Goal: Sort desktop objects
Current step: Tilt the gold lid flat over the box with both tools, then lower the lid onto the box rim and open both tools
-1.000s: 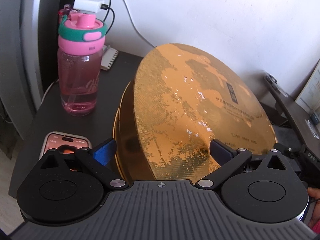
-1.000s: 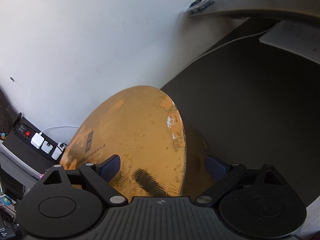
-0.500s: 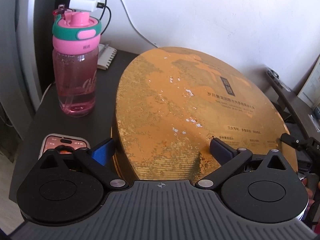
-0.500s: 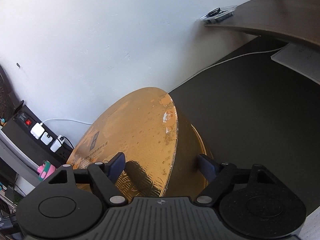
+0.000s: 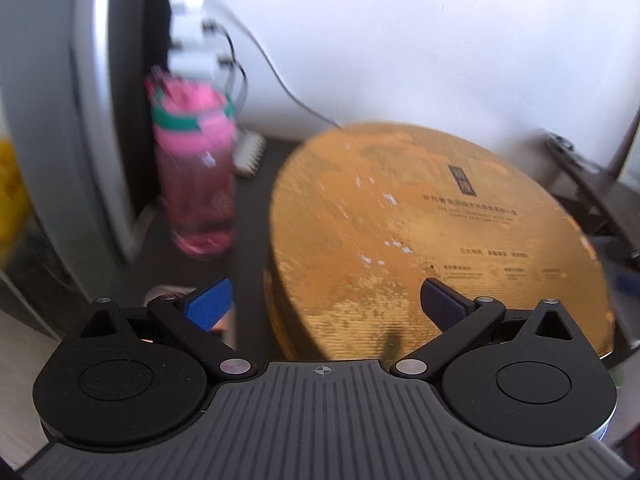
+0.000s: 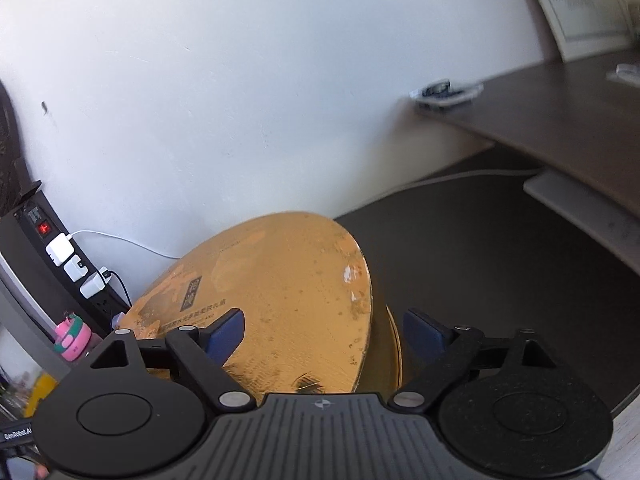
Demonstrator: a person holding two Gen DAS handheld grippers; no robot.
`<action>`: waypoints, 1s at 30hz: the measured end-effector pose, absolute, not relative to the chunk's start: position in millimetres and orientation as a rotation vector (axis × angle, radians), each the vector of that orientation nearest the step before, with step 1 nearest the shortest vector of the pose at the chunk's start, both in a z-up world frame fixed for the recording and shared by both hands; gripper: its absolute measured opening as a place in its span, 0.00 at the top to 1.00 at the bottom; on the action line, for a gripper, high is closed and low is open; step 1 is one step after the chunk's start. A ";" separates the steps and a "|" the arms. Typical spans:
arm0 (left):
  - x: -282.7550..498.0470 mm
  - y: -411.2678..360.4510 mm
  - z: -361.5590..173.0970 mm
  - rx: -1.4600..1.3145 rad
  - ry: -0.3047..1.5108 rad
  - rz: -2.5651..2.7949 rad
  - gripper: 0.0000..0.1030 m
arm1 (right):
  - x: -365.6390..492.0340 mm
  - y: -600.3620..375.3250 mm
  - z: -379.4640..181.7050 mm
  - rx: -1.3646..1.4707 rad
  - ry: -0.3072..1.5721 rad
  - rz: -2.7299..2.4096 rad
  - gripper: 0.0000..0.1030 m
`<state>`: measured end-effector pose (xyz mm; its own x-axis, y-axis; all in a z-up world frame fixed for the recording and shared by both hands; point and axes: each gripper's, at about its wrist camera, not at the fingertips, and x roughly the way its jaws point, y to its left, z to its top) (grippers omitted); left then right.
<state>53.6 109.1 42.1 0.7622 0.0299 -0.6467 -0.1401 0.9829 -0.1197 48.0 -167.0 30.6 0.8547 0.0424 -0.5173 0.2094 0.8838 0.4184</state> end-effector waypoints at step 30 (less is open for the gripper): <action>53.0 80.8 26.7 -0.022 0.836 0.263 0.00 | 31.1 -60.4 22.6 0.014 0.735 -0.038 0.61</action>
<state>53.0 80.8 26.7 0.6402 0.2222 -0.7354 -0.2395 0.9673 0.0837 31.1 -60.4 22.6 0.7410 -0.0302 -0.6708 0.0399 0.9992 -0.0010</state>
